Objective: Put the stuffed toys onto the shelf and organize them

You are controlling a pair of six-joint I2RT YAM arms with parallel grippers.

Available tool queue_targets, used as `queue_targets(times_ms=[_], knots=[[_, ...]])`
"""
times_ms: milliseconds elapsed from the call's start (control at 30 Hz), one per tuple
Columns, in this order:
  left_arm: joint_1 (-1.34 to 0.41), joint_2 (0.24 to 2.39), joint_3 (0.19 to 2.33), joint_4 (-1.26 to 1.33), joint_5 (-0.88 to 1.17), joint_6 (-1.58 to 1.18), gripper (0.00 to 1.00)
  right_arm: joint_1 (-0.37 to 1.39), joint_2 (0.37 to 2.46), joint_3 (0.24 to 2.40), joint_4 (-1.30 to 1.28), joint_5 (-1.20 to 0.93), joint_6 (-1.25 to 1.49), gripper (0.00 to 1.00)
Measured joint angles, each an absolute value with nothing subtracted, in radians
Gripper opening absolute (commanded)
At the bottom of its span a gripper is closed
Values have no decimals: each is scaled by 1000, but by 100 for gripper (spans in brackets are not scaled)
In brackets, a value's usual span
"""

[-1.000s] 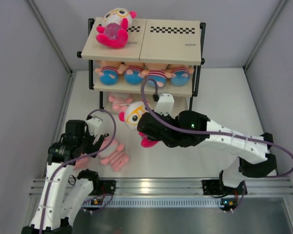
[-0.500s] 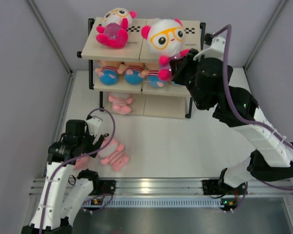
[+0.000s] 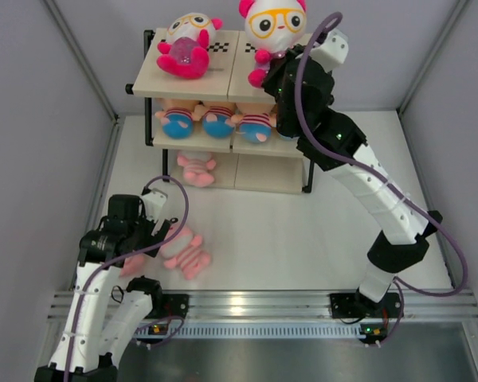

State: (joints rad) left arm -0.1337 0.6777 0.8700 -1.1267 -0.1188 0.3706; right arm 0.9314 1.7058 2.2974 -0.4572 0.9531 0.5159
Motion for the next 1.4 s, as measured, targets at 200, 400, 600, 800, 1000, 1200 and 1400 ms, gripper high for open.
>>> queue_targets(times_ms=[200, 400, 600, 800, 1000, 1200, 1400], knots=[[-134, 678, 870, -1127, -121, 371, 98, 917, 1782, 2306, -467, 947, 584, 28], [-134, 664, 870, -1129, -125, 374, 99, 884, 1787, 2305, -468, 929, 657, 43], [-134, 657, 870, -1130, -129, 377, 99, 864, 1787, 2305, -464, 893, 691, 57], [-134, 657, 870, -1130, -128, 377, 99, 873, 1784, 2329, -460, 859, 673, 60], [-134, 659, 868, -1130, -119, 376, 99, 932, 1745, 2310, -388, 913, 515, 66], [-134, 697, 839, -1127, -105, 371, 99, 1126, 1694, 2279, -212, 966, 169, 73], [-134, 703, 793, -1121, -121, 370, 99, 1224, 1485, 1934, -175, 697, -9, 71]])
